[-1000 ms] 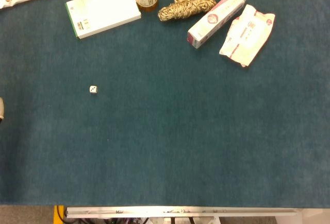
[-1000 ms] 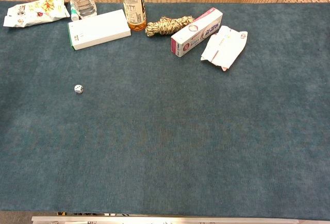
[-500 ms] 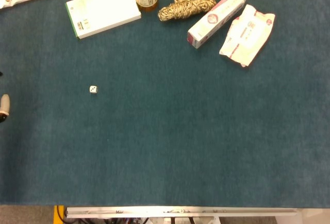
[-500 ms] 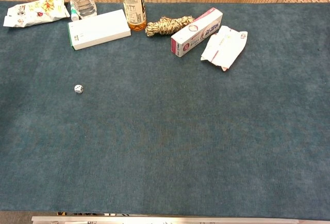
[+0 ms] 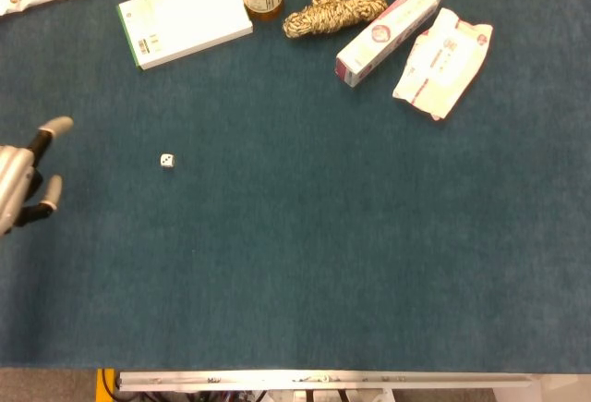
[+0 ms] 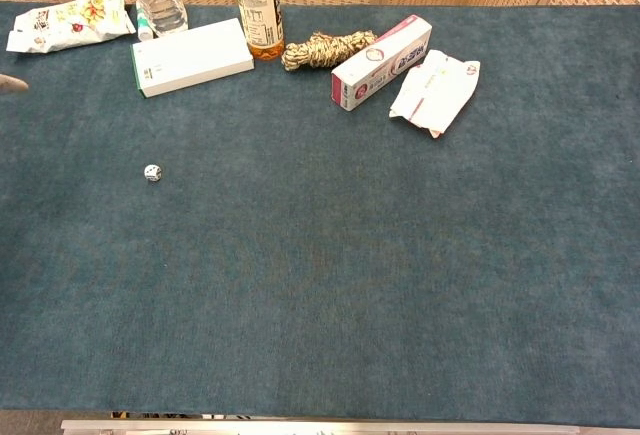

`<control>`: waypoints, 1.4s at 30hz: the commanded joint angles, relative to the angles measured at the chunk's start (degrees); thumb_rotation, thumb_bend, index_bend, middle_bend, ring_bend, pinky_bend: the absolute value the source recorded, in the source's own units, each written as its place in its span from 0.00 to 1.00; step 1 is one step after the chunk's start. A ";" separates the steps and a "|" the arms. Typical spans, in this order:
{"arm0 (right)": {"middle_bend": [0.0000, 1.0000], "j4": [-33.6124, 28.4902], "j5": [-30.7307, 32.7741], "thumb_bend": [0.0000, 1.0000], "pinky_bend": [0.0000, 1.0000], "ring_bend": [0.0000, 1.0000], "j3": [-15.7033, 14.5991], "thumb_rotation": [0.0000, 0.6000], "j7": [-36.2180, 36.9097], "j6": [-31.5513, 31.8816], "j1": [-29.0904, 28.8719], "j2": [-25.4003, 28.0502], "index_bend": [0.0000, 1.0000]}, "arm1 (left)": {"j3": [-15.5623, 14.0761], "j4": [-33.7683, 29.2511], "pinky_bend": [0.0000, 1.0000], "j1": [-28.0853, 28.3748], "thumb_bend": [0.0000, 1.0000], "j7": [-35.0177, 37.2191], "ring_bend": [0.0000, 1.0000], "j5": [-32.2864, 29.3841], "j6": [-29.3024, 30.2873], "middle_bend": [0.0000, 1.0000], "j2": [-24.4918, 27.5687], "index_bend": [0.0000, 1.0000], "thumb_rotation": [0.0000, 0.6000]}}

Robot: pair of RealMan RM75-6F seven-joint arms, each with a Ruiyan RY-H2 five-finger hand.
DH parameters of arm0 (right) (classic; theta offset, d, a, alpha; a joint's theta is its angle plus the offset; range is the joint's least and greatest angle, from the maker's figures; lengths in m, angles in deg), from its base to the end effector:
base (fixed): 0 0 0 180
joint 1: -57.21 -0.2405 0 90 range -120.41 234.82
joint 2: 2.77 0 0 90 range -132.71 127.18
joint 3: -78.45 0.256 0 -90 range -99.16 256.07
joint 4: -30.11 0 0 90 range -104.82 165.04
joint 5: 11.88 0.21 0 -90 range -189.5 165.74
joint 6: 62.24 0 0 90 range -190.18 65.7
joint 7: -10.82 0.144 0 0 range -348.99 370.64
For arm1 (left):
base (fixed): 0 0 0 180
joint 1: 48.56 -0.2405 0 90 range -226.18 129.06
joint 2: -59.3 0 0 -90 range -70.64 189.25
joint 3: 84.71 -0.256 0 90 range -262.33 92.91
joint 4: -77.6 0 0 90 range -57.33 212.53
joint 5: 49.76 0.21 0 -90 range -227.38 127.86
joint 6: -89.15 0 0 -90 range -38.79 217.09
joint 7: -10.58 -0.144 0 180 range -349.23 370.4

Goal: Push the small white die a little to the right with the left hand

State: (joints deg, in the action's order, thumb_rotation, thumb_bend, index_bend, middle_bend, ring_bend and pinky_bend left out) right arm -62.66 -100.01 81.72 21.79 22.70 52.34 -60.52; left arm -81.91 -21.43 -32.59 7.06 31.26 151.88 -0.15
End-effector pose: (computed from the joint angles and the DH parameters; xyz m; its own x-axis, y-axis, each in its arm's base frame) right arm -0.3112 -0.1829 0.1928 0.3158 0.0018 0.9488 -0.9478 -0.0454 0.3156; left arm -0.2855 0.2271 0.1268 0.4288 0.3121 0.8478 0.9032 -0.1307 -0.4087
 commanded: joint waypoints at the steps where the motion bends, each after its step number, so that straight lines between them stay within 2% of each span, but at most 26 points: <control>1: 0.32 0.18 0.08 0.29 0.17 0.20 -0.02 1.00 0.15 0.03 0.08 -0.02 0.30 | -0.72 -0.72 1.00 3.88 0.56 -2.88 1.00 -4.34 -7.06 1.00 0.66 0.19 0.98; 3: 0.32 0.30 0.10 0.29 0.17 0.20 -0.02 1.00 0.31 0.07 0.12 -0.04 0.30 | -0.87 -1.10 1.00 5.22 0.56 -4.21 1.00 -6.60 -9.89 1.00 0.70 0.19 0.89; 6: 0.32 0.51 0.06 0.29 0.17 0.20 -0.03 1.00 0.59 0.17 0.19 -0.04 0.30 | -0.96 -1.24 1.00 7.13 0.56 -6.17 1.00 -9.94 -13.18 1.00 0.10 0.19 0.67; 9: 0.32 0.71 0.18 0.29 0.17 0.20 -0.03 1.00 0.80 0.15 0.25 -0.06 0.30 | -1.06 -1.07 1.00 8.50 0.56 -7.44 1.00 -12.18 -14.95 1.00 -0.89 0.19 0.60; 24: 0.32 1.25 0.34 0.29 0.17 0.20 -0.15 1.00 1.31 0.32 0.63 -0.11 0.30 | -2.71 0.83 1.00 14.33 0.56 -13.49 1.00 -21.12 -19.98 1.00 -4.99 0.16 0.60; 42: 0.32 1.72 0.75 0.29 0.17 0.20 -0.20 1.00 1.99 0.39 1.07 0.11 0.30 | -3.93 2.85 1.00 17.34 0.56 -14.04 1.00 -24.34 -20.18 1.00 -8.52 0.15 0.61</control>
State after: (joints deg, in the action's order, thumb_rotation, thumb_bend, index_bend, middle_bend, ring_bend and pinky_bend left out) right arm -60.96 -99.27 81.53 23.75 23.06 53.40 -60.42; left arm -85.76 -18.64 -15.34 -6.93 7.01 131.72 -8.59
